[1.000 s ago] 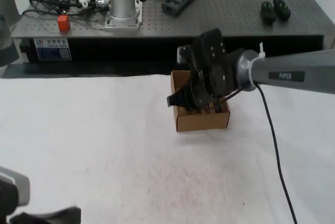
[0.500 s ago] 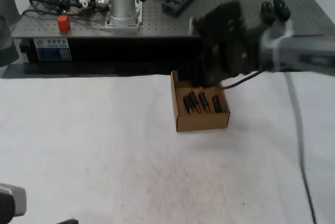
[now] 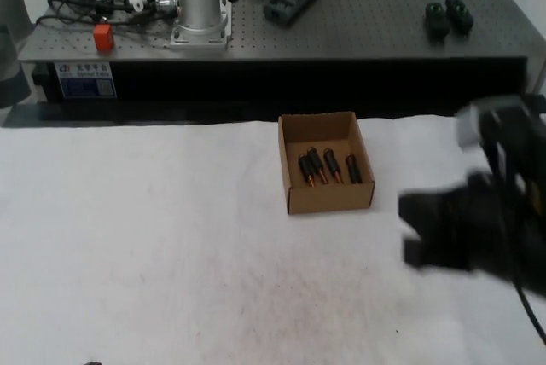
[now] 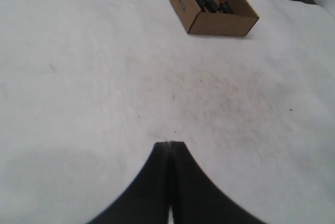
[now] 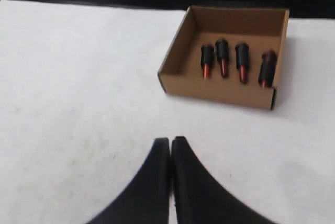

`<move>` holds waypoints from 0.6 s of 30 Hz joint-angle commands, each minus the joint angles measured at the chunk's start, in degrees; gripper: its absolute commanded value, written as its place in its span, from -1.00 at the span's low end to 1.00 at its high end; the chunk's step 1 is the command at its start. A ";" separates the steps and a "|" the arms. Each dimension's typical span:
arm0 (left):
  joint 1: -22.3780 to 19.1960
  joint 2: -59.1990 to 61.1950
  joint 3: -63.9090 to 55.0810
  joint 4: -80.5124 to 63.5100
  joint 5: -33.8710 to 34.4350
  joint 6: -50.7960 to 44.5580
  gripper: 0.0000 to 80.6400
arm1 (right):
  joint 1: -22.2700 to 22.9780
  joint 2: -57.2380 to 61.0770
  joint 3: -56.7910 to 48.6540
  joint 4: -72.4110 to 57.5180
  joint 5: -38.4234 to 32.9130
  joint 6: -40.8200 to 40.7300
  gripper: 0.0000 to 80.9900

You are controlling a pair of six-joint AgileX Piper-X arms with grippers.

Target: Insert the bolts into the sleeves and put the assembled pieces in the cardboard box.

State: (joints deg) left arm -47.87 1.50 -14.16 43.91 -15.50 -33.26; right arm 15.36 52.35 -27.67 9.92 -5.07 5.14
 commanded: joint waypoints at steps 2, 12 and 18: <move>0.22 -0.78 -0.02 -0.24 -0.81 -1.11 -0.98 | 0.14 -14.38 9.44 6.36 -4.99 0.61 -0.99; 0.22 -0.78 -0.02 -0.24 -0.81 -1.11 -0.98 | 0.14 -26.53 21.49 6.25 -4.69 2.97 -0.99; 0.22 -0.76 0.12 -0.24 -0.64 -1.11 -0.98 | 0.14 -26.52 25.32 6.05 -4.69 2.97 -0.99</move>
State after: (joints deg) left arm -47.87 1.16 -14.03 43.91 -15.50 -33.26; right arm 15.47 26.38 -3.67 16.48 -9.53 7.87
